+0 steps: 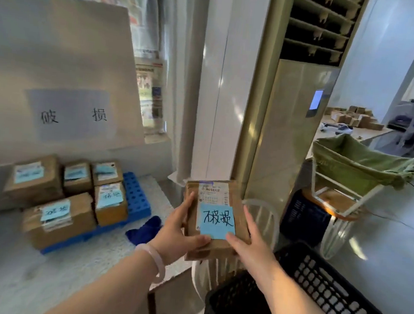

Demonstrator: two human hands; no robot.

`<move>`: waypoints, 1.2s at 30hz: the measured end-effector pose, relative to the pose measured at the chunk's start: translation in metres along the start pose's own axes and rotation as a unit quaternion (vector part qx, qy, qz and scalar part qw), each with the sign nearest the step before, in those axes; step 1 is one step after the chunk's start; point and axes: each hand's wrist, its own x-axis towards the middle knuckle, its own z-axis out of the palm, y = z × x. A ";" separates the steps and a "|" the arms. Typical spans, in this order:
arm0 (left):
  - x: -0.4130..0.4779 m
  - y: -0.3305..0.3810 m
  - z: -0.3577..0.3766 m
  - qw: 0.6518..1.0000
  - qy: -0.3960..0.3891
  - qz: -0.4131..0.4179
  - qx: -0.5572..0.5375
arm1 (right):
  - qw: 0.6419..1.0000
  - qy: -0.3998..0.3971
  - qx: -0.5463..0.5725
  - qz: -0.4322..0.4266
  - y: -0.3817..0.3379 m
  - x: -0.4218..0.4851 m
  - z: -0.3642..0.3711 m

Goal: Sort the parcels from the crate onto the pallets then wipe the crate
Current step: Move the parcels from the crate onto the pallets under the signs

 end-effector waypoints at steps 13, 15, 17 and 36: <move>-0.082 -0.014 -0.152 0.986 0.155 -0.033 -0.044 | 0.966 -0.148 -0.167 -0.127 -0.042 0.016 0.173; -0.095 -0.019 -0.182 0.984 0.165 -0.049 -0.046 | 0.963 -0.161 -0.172 -0.130 -0.046 0.016 0.205; -0.106 -0.025 -0.212 0.982 0.172 -0.053 -0.059 | 0.960 -0.173 -0.173 -0.138 -0.051 0.017 0.237; -0.142 -0.072 -0.374 0.974 0.198 -0.104 0.045 | 0.956 -0.190 -0.190 -0.115 -0.052 0.034 0.421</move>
